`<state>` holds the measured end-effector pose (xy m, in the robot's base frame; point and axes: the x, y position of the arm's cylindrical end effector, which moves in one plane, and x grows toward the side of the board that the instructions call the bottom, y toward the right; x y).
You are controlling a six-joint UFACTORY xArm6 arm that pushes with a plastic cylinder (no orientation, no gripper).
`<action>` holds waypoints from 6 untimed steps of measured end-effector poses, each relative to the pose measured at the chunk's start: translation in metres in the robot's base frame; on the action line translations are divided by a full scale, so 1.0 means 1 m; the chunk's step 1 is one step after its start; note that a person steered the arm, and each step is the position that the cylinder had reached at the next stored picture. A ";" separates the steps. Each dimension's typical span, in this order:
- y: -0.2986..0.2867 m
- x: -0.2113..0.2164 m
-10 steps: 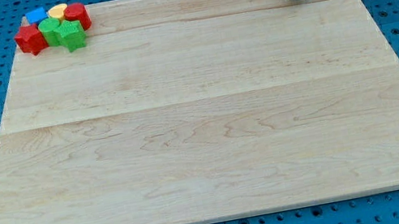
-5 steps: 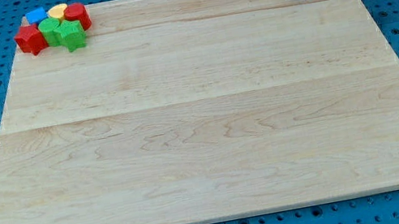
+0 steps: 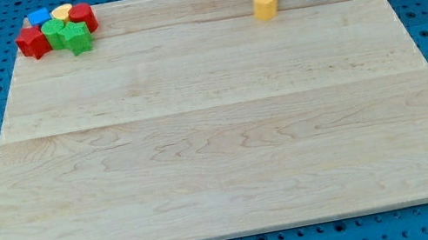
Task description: Move the yellow hexagon towards the center
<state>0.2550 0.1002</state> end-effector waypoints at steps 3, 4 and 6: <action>-0.050 0.026; -0.117 0.026; -0.346 0.057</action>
